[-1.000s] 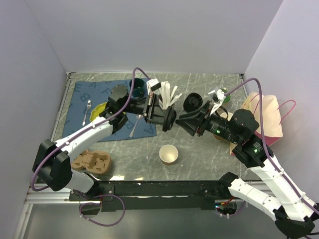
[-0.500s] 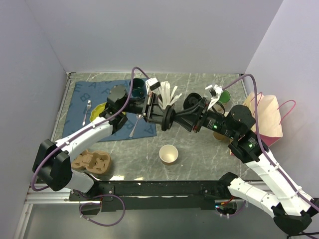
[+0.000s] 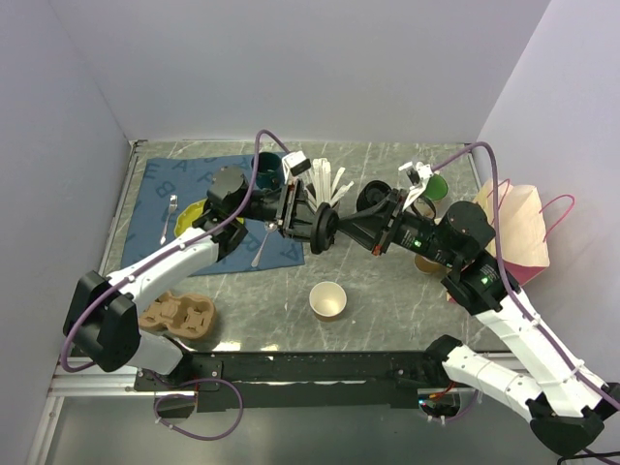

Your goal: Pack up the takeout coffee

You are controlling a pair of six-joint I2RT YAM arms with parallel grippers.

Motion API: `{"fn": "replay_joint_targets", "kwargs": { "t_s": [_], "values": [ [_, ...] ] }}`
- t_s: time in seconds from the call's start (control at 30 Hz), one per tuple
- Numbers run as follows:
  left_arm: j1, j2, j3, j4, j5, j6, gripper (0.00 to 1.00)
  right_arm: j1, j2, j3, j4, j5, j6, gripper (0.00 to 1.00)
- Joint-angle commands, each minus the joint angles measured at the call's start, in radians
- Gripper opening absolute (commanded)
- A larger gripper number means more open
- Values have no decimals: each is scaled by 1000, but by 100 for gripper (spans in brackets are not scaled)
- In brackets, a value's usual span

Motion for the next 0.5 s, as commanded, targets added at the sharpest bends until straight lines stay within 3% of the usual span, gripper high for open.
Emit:
{"fn": "replay_joint_targets", "kwargs": {
  "t_s": [0.0, 0.07, 0.1, 0.23, 0.37, 0.47],
  "values": [
    [1, -53, 6, -153, -57, 116, 60, 1, -1, 67, -16, 42, -15, 0],
    [16, -76, 32, -266, -96, 239, 72, 1, -2, 102, -81, 91, -23, 0],
    [25, -85, 44, -416, -158, 340, 74, 3, -2, 117, -117, 108, -29, 0],
    [123, -142, 60, -692, -361, 477, 97, 1, 13, 209, -370, 192, -54, 0],
    [215, -199, 18, -784, -456, 497, 97, 3, 77, 319, -608, 246, -46, 0],
    [274, -203, 23, -963, -566, 568, 96, 15, 116, 356, -769, 295, -17, 0]
  ]
}}
